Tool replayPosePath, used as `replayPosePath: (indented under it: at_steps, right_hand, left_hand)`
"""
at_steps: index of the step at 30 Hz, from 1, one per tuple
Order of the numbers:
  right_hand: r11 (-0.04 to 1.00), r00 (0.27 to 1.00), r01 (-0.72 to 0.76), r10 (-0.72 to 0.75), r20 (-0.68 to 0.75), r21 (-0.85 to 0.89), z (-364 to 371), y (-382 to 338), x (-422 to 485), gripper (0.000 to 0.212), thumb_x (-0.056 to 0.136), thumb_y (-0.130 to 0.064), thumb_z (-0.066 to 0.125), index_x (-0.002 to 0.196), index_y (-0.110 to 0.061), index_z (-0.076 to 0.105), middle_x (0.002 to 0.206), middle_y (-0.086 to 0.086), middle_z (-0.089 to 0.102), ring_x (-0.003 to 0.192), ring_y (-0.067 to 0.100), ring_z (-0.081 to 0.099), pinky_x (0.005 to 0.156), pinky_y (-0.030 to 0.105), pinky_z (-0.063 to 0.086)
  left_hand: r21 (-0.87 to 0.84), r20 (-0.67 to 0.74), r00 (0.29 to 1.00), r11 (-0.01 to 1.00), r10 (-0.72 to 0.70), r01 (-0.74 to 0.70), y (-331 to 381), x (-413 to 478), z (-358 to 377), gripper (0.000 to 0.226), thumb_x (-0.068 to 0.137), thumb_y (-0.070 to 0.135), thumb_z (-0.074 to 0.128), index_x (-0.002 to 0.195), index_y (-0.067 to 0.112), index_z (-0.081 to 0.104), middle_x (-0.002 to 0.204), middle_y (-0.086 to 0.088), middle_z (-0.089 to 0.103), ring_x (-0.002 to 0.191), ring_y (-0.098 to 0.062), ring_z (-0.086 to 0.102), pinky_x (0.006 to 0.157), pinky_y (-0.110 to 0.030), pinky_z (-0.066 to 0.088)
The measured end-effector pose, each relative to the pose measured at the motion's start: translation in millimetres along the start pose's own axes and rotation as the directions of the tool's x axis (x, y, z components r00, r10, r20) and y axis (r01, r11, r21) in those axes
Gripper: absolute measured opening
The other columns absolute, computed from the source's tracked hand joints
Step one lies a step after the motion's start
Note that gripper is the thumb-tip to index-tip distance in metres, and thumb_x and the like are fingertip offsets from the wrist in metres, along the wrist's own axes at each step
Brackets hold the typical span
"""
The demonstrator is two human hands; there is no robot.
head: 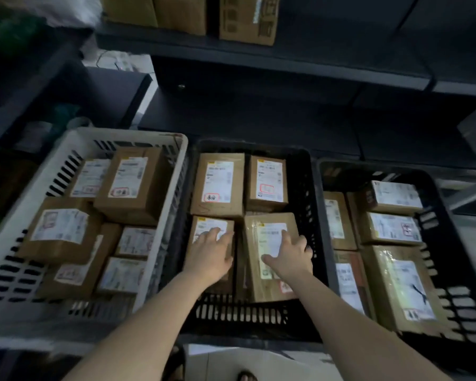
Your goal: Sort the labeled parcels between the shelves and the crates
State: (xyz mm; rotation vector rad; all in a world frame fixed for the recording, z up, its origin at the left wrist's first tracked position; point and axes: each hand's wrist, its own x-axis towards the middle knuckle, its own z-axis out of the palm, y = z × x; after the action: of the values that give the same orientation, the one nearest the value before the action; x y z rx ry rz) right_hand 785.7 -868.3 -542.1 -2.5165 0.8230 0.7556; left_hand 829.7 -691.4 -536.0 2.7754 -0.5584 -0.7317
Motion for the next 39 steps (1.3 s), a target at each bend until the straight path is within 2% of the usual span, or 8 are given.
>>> replayPosePath:
  at_steps: [3,7,12,16,25,27,32,39]
  right_hand:
    - [0.993,0.996,-0.050,0.042,0.083,0.107,10.9,15.8,6.2,0.099,0.082,-0.050,0.067,0.153,-0.034,-0.001,0.159,0.016,-0.008,0.143,0.045,0.012,0.108,0.056,0.031]
    - [0.978,0.991,-0.062,0.037,0.125,0.197,18.7,22.4,19.2,0.114,0.076,-0.056,0.072,0.149,-0.044,-0.016,0.160,0.016,-0.012,0.143,0.047,0.008,0.108,0.061,0.028]
    - [0.953,0.994,-0.083,0.059,0.090,0.291,25.5,32.8,20.2,0.115,0.076,-0.053,0.074,0.149,-0.042,-0.014,0.155,0.019,0.008,0.137,0.045,0.024,0.101,0.054,0.037]
    - [0.940,0.999,-0.044,0.049,-0.005,0.340,26.4,37.3,15.0,0.104,0.079,-0.049,0.072,0.152,-0.037,-0.001,0.149,0.019,0.021,0.129,0.044,0.036,0.096,0.049,0.045]
    - [0.885,0.986,-0.017,0.092,-0.140,0.465,21.3,31.7,-2.5,0.095,0.080,-0.056,0.065,0.152,-0.036,0.006,0.142,0.014,0.028,0.124,0.040,0.040,0.087,0.043,0.044]
    - [0.895,0.992,0.015,0.043,-0.121,0.445,18.6,26.6,6.6,0.094,0.083,-0.048,0.066,0.152,-0.037,0.003,0.143,0.015,0.027,0.124,0.041,0.039,0.091,0.044,0.045]
    - [0.948,0.999,0.036,-0.041,0.007,0.315,19.0,19.2,25.4,0.095,0.089,-0.029,0.065,0.153,-0.037,-0.004,0.151,0.019,0.016,0.131,0.043,0.033,0.099,0.045,0.045]
    - [0.982,0.995,0.016,-0.035,0.098,0.186,16.0,19.0,28.5,0.100,0.090,-0.034,0.065,0.151,-0.035,-0.014,0.155,0.019,0.003,0.138,0.044,0.023,0.106,0.052,0.036]
  left_hand:
    - [0.051,0.097,0.991,0.995,-0.092,0.087,8.2,-1.3,21.7,0.066,0.093,0.038,0.048,0.149,0.028,0.014,0.157,-0.008,0.010,0.145,-0.033,0.007,0.116,-0.045,0.018]
    - [0.055,0.104,0.993,0.997,-0.055,0.049,19.1,13.0,43.3,0.067,0.094,0.042,0.044,0.150,0.023,0.014,0.157,-0.003,0.015,0.146,-0.025,0.006,0.118,-0.044,0.011]
    - [-0.339,0.178,0.976,0.923,-0.129,0.183,53.5,26.1,67.0,0.061,0.094,0.032,0.046,0.147,0.019,0.020,0.143,-0.010,0.042,0.125,-0.029,0.047,0.099,-0.038,0.043]
    - [-0.463,0.105,0.988,0.873,-0.115,0.151,52.9,21.2,71.6,0.057,0.093,0.025,0.052,0.144,0.026,0.027,0.134,-0.006,0.051,0.115,-0.022,0.055,0.093,-0.037,0.050]
    - [-0.444,-0.080,0.994,0.896,-0.076,0.033,59.5,21.1,38.0,0.059,0.092,0.029,0.053,0.145,0.024,0.026,0.125,-0.003,0.058,0.103,-0.021,0.059,0.074,-0.028,0.048]
    - [-0.422,-0.043,0.993,0.903,-0.109,0.080,58.5,29.4,33.9,0.058,0.093,0.025,0.052,0.144,0.021,0.025,0.123,-0.006,0.059,0.100,-0.022,0.060,0.073,-0.031,0.049]
    - [-0.365,0.115,0.980,0.910,-0.165,0.196,51.0,28.8,42.6,0.079,0.096,0.021,0.048,0.150,0.021,-0.010,0.110,-0.011,0.062,0.086,-0.022,0.062,0.074,-0.034,0.052]
    - [-0.285,0.118,0.980,0.939,-0.162,0.189,51.6,26.8,46.1,0.076,0.095,0.020,0.048,0.151,0.016,-0.003,0.115,-0.010,0.060,0.091,-0.020,0.059,0.072,-0.032,0.047]
